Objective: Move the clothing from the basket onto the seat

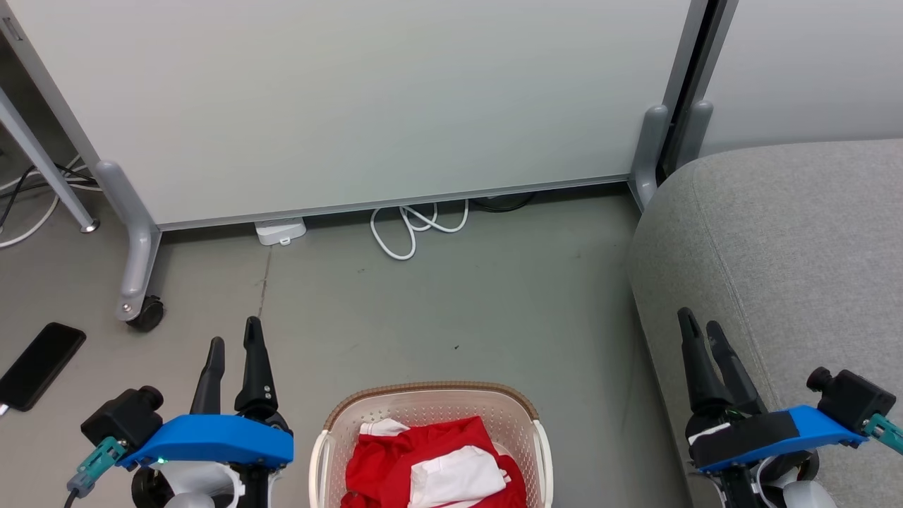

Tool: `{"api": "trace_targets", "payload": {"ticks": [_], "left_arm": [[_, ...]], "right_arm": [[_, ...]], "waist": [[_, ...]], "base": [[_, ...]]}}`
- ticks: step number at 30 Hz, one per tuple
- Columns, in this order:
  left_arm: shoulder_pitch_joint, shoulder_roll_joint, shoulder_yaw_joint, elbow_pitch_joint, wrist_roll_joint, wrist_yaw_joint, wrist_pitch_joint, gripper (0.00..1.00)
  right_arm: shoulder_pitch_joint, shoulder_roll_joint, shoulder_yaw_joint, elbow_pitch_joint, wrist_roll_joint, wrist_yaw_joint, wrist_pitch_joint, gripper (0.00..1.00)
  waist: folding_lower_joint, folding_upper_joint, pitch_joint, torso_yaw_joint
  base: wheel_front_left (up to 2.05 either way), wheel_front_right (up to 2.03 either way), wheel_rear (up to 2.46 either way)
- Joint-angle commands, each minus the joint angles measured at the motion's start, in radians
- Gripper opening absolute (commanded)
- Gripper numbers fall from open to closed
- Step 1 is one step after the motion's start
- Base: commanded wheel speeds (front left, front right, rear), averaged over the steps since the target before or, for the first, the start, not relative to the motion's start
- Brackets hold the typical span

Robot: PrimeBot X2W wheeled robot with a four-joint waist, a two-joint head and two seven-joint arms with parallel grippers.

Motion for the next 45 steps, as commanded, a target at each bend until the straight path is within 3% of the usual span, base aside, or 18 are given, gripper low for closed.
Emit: {"api": "trace_targets", "payload": {"ticks": [1, 18, 45], "left_arm": [[-0.029, 0.008, -0.005, -0.007, 0.032, 0.004, -0.009, 1.00], [-0.045, 0.012, -0.052, 0.033, 0.271, 0.032, -0.062, 1.00], [-0.064, 0.017, -0.092, 0.041, 0.514, 0.055, -0.124, 1.00]], "right_arm": [[-0.029, -0.007, 0.005, -0.009, -0.034, 0.003, -0.011, 1.00], [-0.039, -0.009, 0.035, 0.026, -0.296, 0.003, -0.065, 1.00], [-0.057, -0.010, 0.065, 0.043, -0.557, 0.004, -0.127, 1.00]], "waist": [[0.0000, 0.0000, 0.000, 0.001], [0.0000, 0.0000, 0.002, 0.005], [0.0000, 0.0000, 0.017, 0.008]], "base": [[0.00, 0.00, 0.00], [0.00, 0.00, 0.00], [0.00, 0.00, 0.00]]}}
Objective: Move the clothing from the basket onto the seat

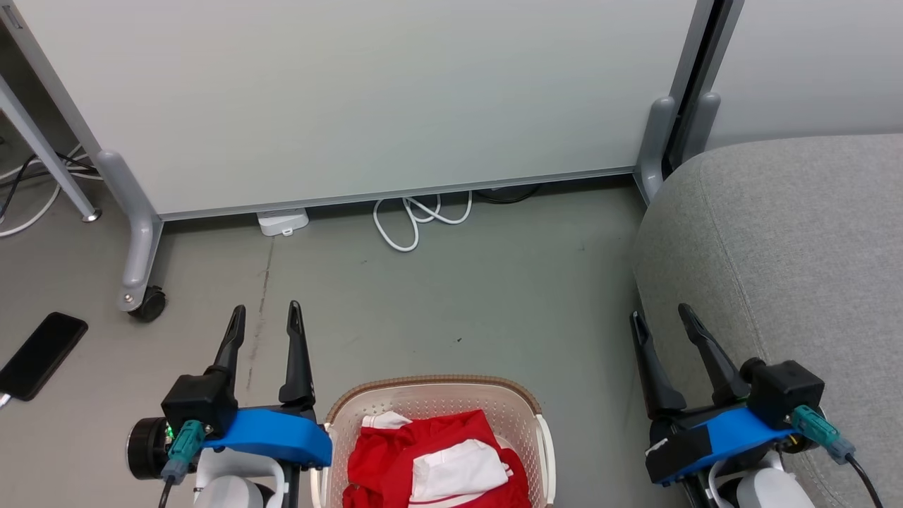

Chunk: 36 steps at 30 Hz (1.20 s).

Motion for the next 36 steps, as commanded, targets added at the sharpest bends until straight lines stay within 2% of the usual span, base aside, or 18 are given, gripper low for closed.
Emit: {"api": "trace_targets", "payload": {"ticks": [1, 23, 36], "left_arm": [[-0.023, 0.005, -0.004, -0.001, 0.026, 0.007, -0.010, 1.00], [-0.035, 0.003, -0.028, 0.015, 0.184, 0.011, -0.053, 1.00], [-0.032, 0.000, -0.027, 0.023, 0.172, 0.001, -0.053, 1.00]], "right_arm": [[-0.020, -0.007, 0.003, 0.000, -0.026, 0.002, -0.012, 1.00], [-0.034, -0.008, 0.021, 0.032, -0.199, 0.003, -0.054, 1.00], [-0.032, -0.007, 0.018, 0.026, -0.196, 0.003, -0.054, 1.00]], "waist": [[0.0000, 0.0000, 0.001, 0.000], [0.0000, 0.0000, 0.016, 0.004], [0.0000, 0.0000, 0.019, 0.007]], "base": [[0.00, 0.00, 0.00], [0.00, 0.00, 0.00], [0.00, 0.00, 0.00]]}}
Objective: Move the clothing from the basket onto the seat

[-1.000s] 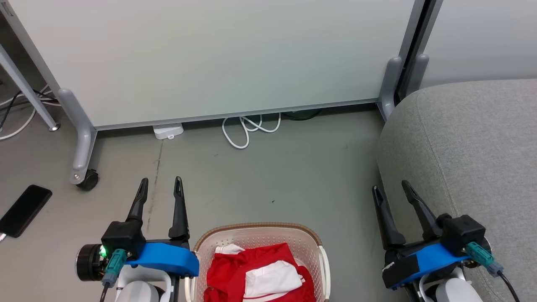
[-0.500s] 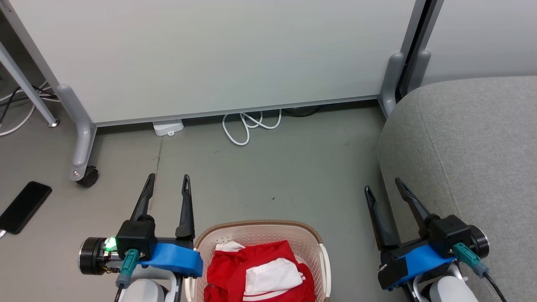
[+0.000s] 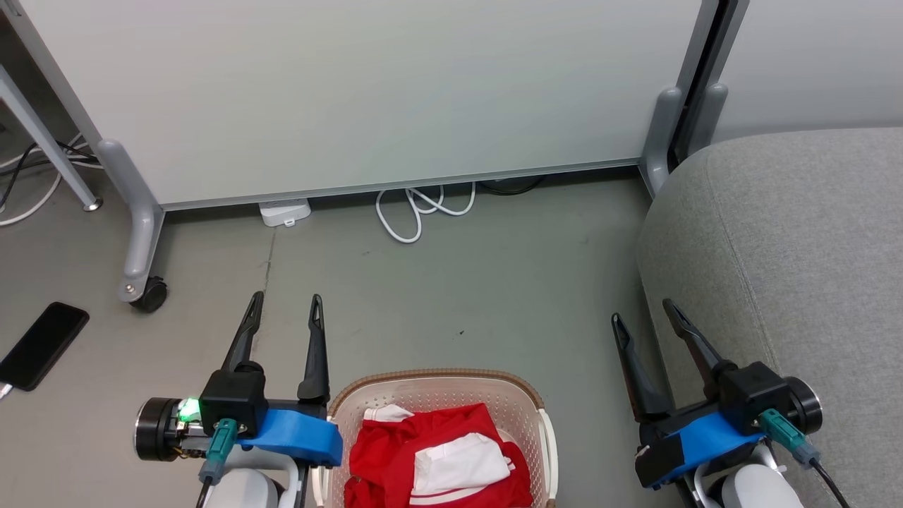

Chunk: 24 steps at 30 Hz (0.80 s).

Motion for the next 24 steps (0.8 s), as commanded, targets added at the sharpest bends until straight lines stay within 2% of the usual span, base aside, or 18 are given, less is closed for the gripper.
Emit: {"api": "trace_targets", "payload": {"ticks": [1, 11, 24], "left_arm": [[-0.007, 0.001, -0.001, 0.003, -0.006, -0.002, -0.005, 1.00], [-0.014, 0.000, -0.001, 0.010, -0.006, -0.012, -0.004, 1.00], [-0.125, 0.023, -0.044, 0.124, 0.004, -0.097, -0.004, 1.00]], "right_arm": [[-0.009, -0.006, 0.000, -0.004, 0.002, 0.002, -0.006, 1.00], [-0.011, -0.005, 0.003, -0.006, 0.010, 0.002, -0.006, 1.00], [-0.055, -0.005, 0.008, -0.038, 0.020, 0.002, -0.006, 1.00]], "waist": [[0.0000, -0.0001, 0.000, 0.001], [0.0000, -0.0001, 0.005, 0.001], [0.0000, -0.0001, 0.085, -0.038]], "base": [[0.00, 0.00, 0.00], [0.00, 0.00, 0.00], [0.00, 0.00, 0.00]]}}
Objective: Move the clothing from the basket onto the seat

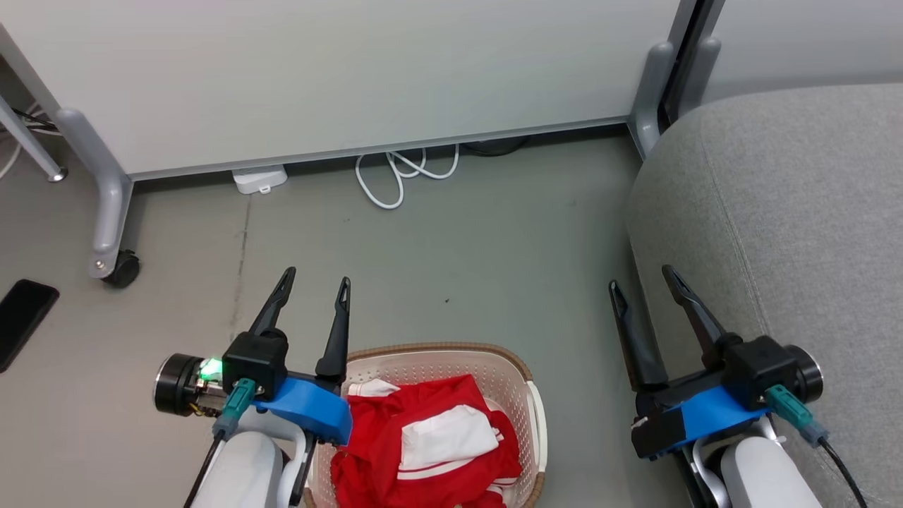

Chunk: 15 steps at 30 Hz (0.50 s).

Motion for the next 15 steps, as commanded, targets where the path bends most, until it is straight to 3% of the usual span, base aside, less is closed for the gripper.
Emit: {"api": "trace_targets", "payload": {"ticks": [1, 15], "left_arm": [[-0.032, 0.009, -0.006, 0.018, -0.002, -0.009, -0.003, 1.00], [-0.227, 0.076, -0.132, 0.238, 0.018, -0.045, -0.003, 1.00]], "right_arm": [[-0.021, -0.005, 0.004, -0.009, 0.008, 0.002, -0.006, 1.00], [-0.144, -0.004, 0.019, -0.081, 0.020, 0.002, -0.006, 1.00]], "waist": [[0.0000, 0.0000, 0.030, -0.023], [0.0000, 0.0000, 0.243, -0.140]], "base": [[0.00, 0.00, 0.00], [0.00, 0.00, 0.00]]}}
